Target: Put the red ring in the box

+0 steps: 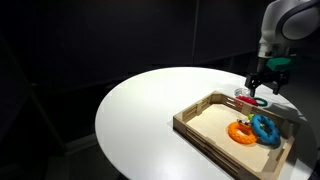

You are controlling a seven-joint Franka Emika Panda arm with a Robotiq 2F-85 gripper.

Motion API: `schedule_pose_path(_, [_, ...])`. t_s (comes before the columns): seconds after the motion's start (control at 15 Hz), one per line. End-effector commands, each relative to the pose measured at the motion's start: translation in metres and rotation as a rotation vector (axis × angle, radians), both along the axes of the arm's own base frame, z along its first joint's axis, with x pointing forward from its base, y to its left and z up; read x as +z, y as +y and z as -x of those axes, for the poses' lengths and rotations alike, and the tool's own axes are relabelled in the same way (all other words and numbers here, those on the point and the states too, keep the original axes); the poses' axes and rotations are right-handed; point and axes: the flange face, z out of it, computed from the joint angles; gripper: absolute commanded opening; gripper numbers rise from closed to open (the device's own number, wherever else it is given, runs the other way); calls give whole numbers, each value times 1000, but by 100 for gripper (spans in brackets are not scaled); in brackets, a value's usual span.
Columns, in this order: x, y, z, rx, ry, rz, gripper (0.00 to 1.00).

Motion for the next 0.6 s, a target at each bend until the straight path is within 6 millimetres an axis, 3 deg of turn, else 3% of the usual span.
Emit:
schedule_pose_path(0.0, [-11,5,-1,-62,-31,17,100])
schedule_pose_path(0.53, [-34,6,-5,-166,-56,48,100])
